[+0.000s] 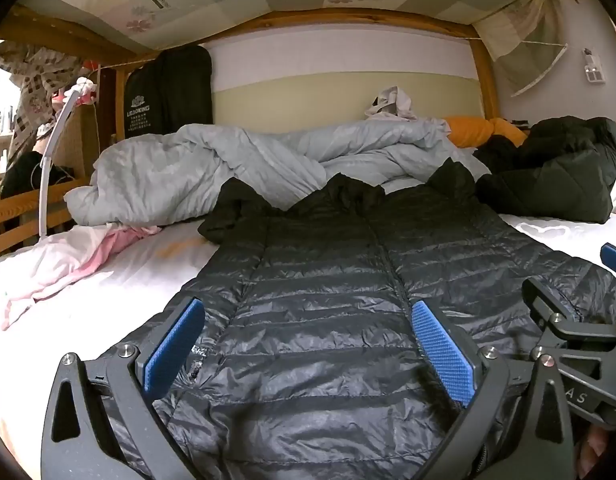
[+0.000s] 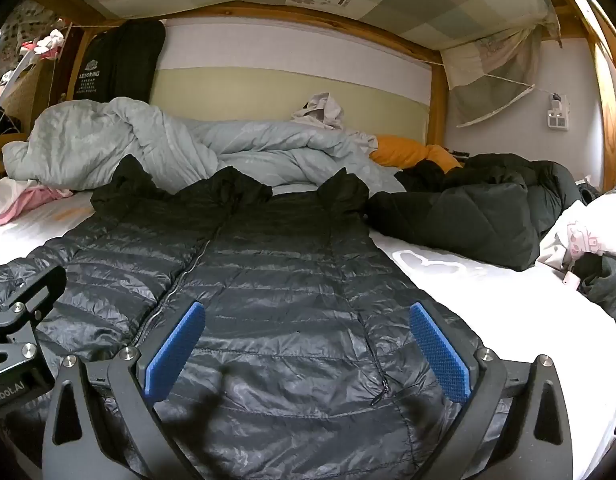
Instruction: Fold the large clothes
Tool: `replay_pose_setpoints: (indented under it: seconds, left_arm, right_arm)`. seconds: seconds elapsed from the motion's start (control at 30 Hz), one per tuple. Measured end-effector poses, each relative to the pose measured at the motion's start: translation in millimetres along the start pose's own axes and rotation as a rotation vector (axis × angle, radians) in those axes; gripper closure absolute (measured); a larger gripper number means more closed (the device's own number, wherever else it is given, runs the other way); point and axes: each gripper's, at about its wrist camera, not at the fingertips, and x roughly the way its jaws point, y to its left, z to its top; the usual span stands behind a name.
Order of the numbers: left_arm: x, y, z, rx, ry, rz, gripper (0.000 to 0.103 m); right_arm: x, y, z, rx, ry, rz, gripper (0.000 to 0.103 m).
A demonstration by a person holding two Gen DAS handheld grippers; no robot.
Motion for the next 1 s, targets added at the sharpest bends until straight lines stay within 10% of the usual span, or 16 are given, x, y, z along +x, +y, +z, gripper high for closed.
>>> replay_pose_setpoints:
  seconds: [1.0]
  left_arm:
    - [-0.4,0.1,0.0,-0.004,0.008,-0.002,0.000]
  right_arm:
    - [2.5,1.5,-0.8,0.000,0.007,0.004,0.000]
